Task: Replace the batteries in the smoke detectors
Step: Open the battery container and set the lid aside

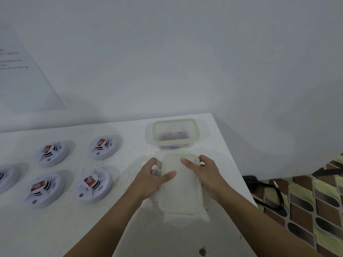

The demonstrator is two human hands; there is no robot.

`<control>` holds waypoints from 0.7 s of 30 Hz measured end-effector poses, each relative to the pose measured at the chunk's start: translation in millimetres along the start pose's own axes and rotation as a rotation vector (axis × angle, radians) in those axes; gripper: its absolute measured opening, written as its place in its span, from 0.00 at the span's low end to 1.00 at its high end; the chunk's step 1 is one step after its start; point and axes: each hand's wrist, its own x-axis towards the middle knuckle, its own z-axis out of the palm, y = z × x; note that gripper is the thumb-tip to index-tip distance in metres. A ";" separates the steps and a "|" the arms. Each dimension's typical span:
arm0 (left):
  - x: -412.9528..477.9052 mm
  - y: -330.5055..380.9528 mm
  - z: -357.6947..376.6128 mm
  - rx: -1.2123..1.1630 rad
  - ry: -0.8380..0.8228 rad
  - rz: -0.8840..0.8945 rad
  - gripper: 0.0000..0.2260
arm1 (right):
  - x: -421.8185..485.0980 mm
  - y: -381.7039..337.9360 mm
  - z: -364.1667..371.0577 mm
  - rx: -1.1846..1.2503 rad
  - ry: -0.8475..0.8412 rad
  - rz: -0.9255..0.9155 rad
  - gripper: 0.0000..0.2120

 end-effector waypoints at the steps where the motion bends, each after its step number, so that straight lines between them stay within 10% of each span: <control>1: -0.4 1.1 -0.2 0.005 -0.002 -0.001 0.20 | 0.0 -0.1 0.0 0.018 -0.005 0.004 0.28; 11: 0.0 2.8 -0.2 0.072 -0.010 -0.001 0.21 | -6.0 -8.5 -0.4 0.190 0.019 -0.037 0.24; 21: -2.8 -2.2 -6.0 0.046 0.064 0.001 0.22 | -9.0 -20.6 -8.3 -0.403 0.181 -0.181 0.29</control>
